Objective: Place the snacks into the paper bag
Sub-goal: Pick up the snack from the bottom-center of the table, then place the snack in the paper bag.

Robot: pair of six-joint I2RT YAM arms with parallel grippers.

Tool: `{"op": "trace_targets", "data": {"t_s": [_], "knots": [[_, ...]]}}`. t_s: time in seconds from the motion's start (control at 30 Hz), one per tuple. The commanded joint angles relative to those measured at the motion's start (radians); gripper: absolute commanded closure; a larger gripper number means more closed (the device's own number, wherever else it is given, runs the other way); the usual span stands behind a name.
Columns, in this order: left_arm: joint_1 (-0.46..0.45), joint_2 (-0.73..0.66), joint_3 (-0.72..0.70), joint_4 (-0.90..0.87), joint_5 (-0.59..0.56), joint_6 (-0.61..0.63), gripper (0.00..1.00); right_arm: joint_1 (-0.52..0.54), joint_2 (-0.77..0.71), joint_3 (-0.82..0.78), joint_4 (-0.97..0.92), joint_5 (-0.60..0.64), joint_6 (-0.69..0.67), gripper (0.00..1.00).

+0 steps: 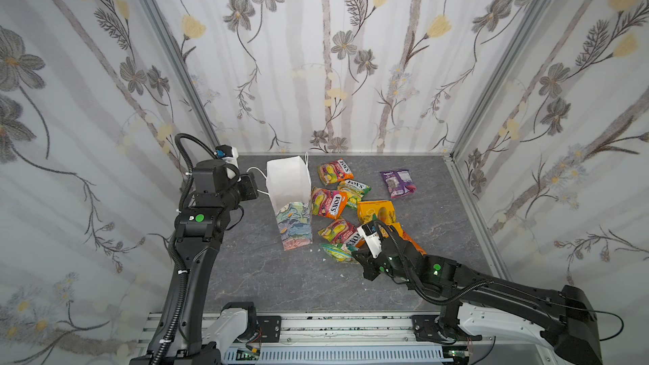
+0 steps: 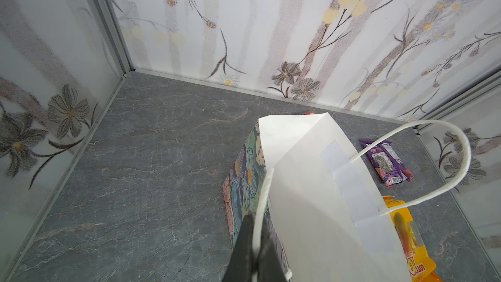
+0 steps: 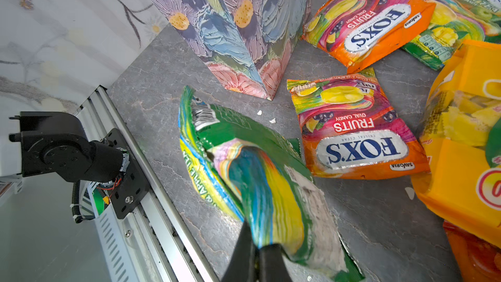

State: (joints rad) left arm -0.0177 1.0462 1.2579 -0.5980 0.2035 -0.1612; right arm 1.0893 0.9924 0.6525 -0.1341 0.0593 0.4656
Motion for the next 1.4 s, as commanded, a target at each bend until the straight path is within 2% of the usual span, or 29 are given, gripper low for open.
{"op": "trace_targets", "data": {"t_s": [0.0, 0.37, 0.97, 1.2, 1.37], "knots": [[0.0, -0.004, -0.003, 0.021, 0.001, 0.005, 0.98, -0.009, -0.001, 0.031, 0.07, -0.032, -0.046, 1.0], [-0.001, -0.008, -0.009, 0.023, 0.009, 0.006, 0.98, -0.035, 0.038, 0.092, 0.079, -0.081, -0.094, 1.0], [0.001, -0.009, -0.01, 0.021, -0.003, 0.008, 1.0, -0.039, 0.136, 0.389, 0.127, -0.206, -0.288, 1.0], [0.001, -0.008, -0.009, 0.021, -0.006, 0.009, 1.0, -0.04, 0.188, 0.484, 0.13, -0.264, -0.308, 1.0], [0.0, -0.006, -0.012, 0.02, -0.004, 0.008, 1.0, -0.04, 0.241, 0.579, 0.133, -0.231, -0.302, 1.0]]}}
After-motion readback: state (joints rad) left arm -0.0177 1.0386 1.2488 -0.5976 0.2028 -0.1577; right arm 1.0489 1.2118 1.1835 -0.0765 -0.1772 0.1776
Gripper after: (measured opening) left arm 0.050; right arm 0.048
